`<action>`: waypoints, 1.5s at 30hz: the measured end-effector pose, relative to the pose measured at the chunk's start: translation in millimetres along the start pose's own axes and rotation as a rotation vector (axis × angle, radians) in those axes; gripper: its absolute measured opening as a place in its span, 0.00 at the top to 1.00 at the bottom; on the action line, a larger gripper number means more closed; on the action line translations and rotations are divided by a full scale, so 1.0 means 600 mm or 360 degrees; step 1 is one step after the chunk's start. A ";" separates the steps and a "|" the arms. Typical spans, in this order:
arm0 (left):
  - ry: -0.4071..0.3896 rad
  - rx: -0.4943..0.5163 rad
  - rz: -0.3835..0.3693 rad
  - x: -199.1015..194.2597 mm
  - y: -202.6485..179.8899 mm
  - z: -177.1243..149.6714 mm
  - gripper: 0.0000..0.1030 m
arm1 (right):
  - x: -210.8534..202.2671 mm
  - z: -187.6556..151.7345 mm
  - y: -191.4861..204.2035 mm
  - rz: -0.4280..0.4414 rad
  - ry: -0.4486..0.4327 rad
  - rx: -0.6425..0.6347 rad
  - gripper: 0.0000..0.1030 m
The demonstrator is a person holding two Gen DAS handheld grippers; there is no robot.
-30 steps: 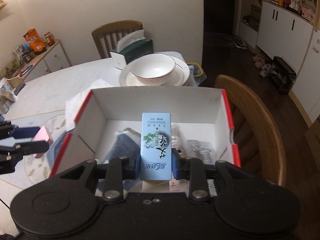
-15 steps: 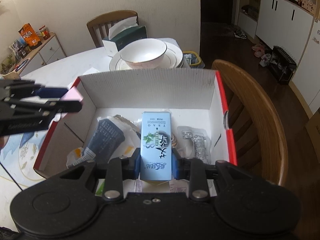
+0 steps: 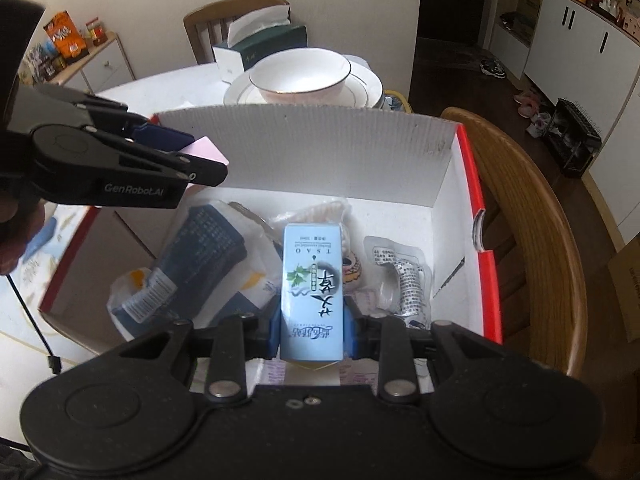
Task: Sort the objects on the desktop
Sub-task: 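Open both tools to drop the sticky note and tea box in the box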
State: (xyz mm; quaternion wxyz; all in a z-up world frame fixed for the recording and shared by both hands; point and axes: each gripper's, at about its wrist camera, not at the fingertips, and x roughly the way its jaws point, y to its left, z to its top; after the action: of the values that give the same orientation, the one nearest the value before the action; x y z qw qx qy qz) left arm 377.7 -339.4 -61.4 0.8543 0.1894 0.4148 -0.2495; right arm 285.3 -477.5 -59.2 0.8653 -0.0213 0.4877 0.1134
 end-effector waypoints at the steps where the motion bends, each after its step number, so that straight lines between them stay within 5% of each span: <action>1: 0.0012 0.0003 0.0000 0.004 -0.001 -0.001 0.61 | 0.003 0.000 -0.001 0.0002 0.0004 0.0000 0.73; 22: 0.0189 -0.0061 -0.0065 0.046 0.002 -0.013 0.61 | 0.044 -0.003 0.005 -0.0047 0.0080 -0.0071 0.72; 31: 0.0154 -0.0089 -0.0077 0.030 -0.003 -0.014 0.52 | 0.044 -0.007 0.002 -0.0062 0.0073 -0.0059 0.64; 36: 0.0104 -0.0129 -0.0071 0.010 -0.002 -0.016 0.37 | 0.026 -0.010 -0.005 -0.0048 0.0013 -0.0025 0.40; 45: 0.0013 -0.0194 -0.0073 -0.031 0.004 -0.027 0.33 | -0.009 -0.012 -0.001 -0.0035 -0.0075 -0.0020 0.34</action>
State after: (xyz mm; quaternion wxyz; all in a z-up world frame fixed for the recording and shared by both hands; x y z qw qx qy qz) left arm 359.0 -323.9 -55.6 0.8566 0.1286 0.4369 -0.2425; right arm 277.1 -480.2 -58.4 0.8776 -0.0294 0.4662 0.1076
